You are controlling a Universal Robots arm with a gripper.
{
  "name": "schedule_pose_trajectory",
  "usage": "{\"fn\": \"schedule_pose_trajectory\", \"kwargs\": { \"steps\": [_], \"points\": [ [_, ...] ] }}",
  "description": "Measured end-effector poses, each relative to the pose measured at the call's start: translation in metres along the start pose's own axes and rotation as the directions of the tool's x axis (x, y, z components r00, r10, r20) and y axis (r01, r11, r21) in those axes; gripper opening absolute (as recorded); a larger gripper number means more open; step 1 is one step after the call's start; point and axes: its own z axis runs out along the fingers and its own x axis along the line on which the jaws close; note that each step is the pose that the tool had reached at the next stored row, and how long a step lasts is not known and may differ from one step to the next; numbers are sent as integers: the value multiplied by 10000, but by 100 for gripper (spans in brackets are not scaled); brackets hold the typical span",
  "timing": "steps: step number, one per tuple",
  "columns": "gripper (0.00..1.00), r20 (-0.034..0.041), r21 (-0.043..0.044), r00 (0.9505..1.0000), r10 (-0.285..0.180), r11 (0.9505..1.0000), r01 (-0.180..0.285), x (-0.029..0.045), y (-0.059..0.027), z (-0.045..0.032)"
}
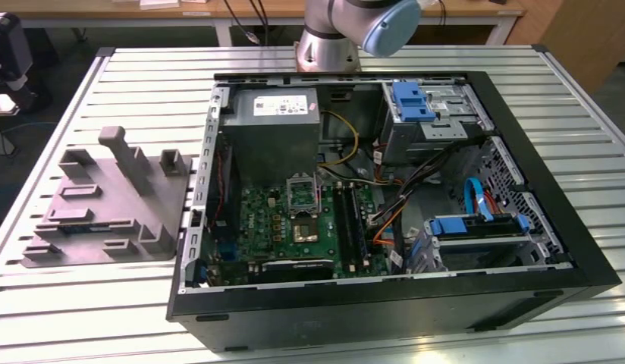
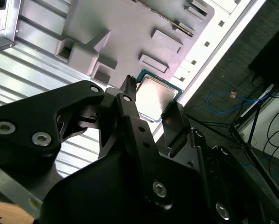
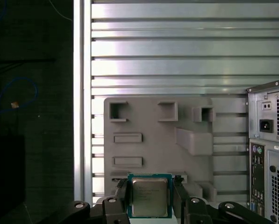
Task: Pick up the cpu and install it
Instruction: 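Pick up the cpu and move it towards the insertion slot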
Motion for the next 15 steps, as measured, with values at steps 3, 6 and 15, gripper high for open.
{"fn": "schedule_pose_trajectory", "kwargs": {
  "steps": [3, 6, 15],
  "points": [
    [47, 0, 0, 10000, 1, 10000, -1, -9, 0, 0],
    [47, 0, 0, 10000, 1, 10000, -1, -12, 0, 0],
    [47, 0, 0, 10000, 0, 10000, 0, -39, 1, 0]
  ]
}}
